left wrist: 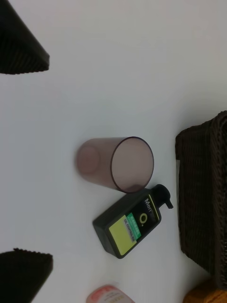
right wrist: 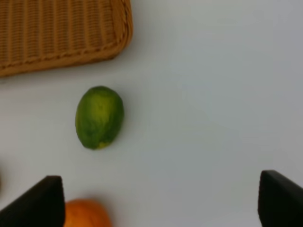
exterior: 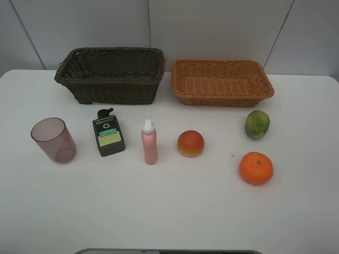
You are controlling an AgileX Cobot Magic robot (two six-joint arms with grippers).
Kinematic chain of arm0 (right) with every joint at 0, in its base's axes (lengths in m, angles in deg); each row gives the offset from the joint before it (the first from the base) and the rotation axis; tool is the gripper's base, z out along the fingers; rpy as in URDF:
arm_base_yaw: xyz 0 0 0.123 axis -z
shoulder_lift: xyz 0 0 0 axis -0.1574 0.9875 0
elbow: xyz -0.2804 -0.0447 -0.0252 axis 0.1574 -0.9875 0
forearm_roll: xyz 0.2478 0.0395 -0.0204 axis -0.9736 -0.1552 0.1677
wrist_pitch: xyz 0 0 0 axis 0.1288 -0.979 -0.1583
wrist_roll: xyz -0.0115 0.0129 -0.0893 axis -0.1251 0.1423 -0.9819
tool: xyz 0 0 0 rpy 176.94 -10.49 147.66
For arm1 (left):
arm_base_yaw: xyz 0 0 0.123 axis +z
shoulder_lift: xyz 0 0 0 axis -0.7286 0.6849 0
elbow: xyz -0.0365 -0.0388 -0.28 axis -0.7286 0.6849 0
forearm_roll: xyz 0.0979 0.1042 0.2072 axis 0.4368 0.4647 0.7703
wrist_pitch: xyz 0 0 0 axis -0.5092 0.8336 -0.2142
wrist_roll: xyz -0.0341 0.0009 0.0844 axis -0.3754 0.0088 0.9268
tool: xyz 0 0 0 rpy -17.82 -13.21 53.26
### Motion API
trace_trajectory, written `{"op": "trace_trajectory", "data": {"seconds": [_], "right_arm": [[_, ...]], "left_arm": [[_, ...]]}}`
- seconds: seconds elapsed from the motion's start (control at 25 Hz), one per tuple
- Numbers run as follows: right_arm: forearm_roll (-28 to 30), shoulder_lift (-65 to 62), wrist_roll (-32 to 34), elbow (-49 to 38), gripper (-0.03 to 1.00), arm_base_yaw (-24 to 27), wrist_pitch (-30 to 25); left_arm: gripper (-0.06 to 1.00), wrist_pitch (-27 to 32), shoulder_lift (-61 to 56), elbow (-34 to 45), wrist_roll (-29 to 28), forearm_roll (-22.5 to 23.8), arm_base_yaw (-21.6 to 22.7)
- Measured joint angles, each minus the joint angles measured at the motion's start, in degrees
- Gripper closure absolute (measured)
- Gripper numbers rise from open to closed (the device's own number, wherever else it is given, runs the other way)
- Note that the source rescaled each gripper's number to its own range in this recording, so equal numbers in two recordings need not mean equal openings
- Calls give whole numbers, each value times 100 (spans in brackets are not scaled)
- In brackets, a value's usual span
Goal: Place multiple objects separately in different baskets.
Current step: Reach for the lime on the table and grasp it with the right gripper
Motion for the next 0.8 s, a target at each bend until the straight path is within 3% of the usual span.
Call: {"op": "trace_trajectory", "data": {"seconds": [0.4, 0.8], "right_arm": [[-370, 1889, 0, 75, 12, -327, 1383], [-149, 3396, 0, 337, 5, -372, 1300]], "left_arm": [[-1, 0, 0, 0, 0, 0, 0], [-1, 0, 0, 0, 0, 0, 0]]}}
